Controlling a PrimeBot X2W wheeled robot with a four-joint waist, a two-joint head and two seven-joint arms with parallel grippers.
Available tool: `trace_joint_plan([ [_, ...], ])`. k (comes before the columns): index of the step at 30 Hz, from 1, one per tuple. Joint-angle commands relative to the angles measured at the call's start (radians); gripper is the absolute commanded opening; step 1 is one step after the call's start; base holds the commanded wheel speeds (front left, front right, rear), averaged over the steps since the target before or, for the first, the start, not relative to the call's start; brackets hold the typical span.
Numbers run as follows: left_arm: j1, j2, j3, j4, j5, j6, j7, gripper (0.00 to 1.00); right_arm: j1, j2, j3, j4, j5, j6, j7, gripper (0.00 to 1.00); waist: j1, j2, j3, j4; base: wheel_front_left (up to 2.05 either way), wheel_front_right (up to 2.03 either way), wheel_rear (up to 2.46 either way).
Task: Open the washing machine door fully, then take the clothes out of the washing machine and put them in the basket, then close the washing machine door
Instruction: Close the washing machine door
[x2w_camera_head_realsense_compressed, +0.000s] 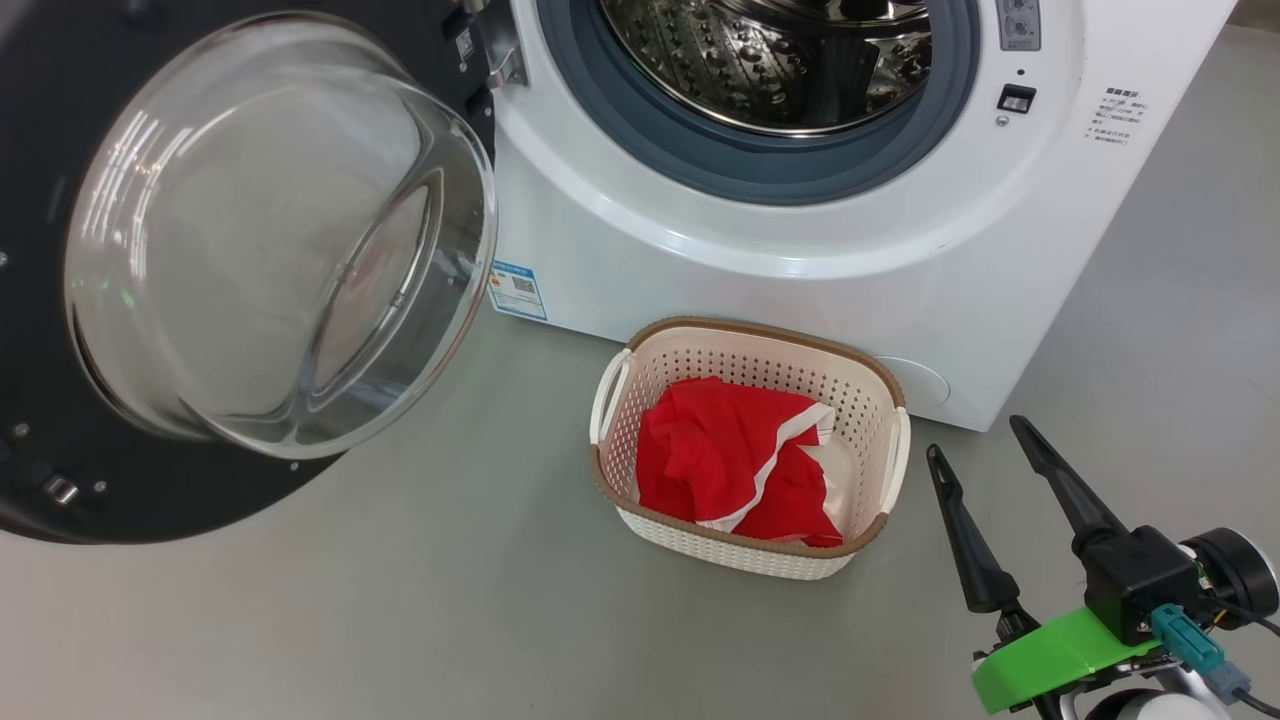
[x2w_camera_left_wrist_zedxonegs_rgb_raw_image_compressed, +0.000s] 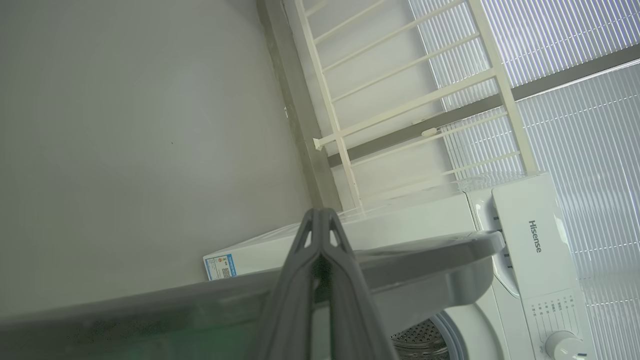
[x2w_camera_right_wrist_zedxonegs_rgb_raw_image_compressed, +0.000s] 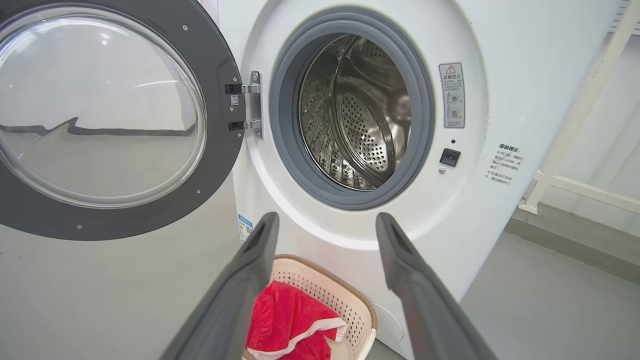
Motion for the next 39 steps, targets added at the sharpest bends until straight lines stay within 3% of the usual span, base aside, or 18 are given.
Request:
trace_joint_plan([
  [1, 0.015, 0.033, -0.005, -0.027, -0.007, -0.013, 0.028, 0.00, -0.042, -0.006, 0.022, -0.023, 0.003, 0.005, -0.011, 1.00, 0.0000, 0.0000, 0.000, 0.001, 0.00, 0.00, 0.00],
  [14, 0.105, -0.026, -0.003, -0.093, -0.065, -0.059, 0.149, 0.00, -0.045, -0.002, 0.021, 0.003, 0.013, 0.005, -0.036, 1.00, 0.0000, 0.0000, -0.012, 0.007, 0.00, 0.00, 0.00],
  [20, 0.156, -0.057, 0.015, -0.158, -0.098, -0.056, 0.182, 0.00, -0.041, -0.002, 0.019, 0.014, 0.020, 0.005, -0.045, 1.00, 0.0000, 0.0000, -0.023, 0.007, 0.00, 0.00, 0.00],
  [29, 0.262, -0.137, 0.042, -0.375, -0.162, 0.007, 0.245, 0.00, -0.036, -0.001, 0.018, 0.028, 0.044, 0.005, -0.062, 1.00, 0.0000, 0.0000, -0.036, 0.005, 0.00, 0.00, 0.00],
  [39, 0.387, -0.227, 0.037, -0.658, -0.194, 0.106, 0.287, 0.00, -0.036, -0.001, 0.018, 0.046, 0.061, 0.005, -0.079, 1.00, 0.0000, 0.0000, -0.043, -0.008, 0.00, 0.00, 0.00],
])
